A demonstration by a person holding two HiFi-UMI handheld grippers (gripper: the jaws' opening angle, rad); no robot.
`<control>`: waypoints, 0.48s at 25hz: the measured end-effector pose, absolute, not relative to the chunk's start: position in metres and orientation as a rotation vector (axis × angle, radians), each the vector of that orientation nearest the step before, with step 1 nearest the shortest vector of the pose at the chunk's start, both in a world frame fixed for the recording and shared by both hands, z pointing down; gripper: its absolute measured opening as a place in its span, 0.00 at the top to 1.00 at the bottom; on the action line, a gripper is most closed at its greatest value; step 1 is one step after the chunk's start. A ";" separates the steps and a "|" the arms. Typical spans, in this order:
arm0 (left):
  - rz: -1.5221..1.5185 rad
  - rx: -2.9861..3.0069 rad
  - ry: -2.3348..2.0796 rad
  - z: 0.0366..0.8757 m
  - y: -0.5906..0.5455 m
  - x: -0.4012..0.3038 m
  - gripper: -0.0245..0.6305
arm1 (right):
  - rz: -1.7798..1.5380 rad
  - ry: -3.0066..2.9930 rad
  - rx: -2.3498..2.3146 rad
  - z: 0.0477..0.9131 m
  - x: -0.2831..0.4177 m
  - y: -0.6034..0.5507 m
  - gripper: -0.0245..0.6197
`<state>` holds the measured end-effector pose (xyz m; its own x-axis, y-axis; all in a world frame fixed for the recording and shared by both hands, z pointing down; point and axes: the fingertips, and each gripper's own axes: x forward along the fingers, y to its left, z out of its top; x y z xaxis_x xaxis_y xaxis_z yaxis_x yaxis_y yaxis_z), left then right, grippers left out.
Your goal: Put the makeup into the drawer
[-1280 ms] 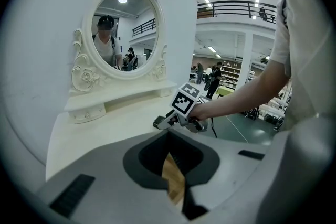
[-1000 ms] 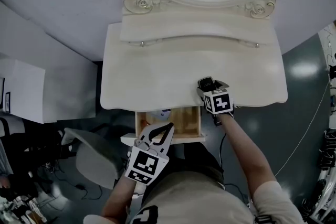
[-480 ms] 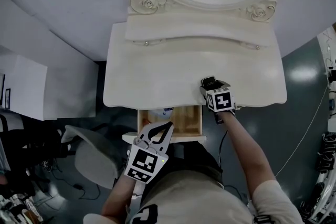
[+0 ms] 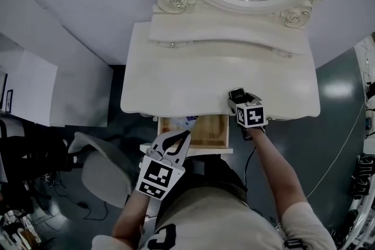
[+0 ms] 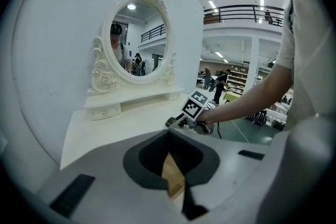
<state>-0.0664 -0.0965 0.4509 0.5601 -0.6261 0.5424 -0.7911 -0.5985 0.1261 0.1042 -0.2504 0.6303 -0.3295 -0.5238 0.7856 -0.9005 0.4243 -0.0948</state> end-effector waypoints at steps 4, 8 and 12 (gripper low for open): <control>0.613 2.443 -1.173 0.445 -0.090 -0.074 0.88 | 0.707 -2.003 1.216 0.620 0.100 -0.239 0.45; 0.585 2.450 -1.194 0.439 -0.082 -0.082 0.88 | 0.665 -2.023 1.205 0.605 0.091 -0.230 0.45; 0.555 2.452 -1.218 0.433 -0.072 -0.092 0.88 | 0.628 -2.052 1.195 0.590 0.080 -0.221 0.45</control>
<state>-0.0917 -0.0717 0.4327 0.5544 -0.6749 0.4869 -0.8104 -0.5711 0.1311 0.0805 -0.2206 0.5896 -0.3545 -0.5594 0.7493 -0.8830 0.4639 -0.0714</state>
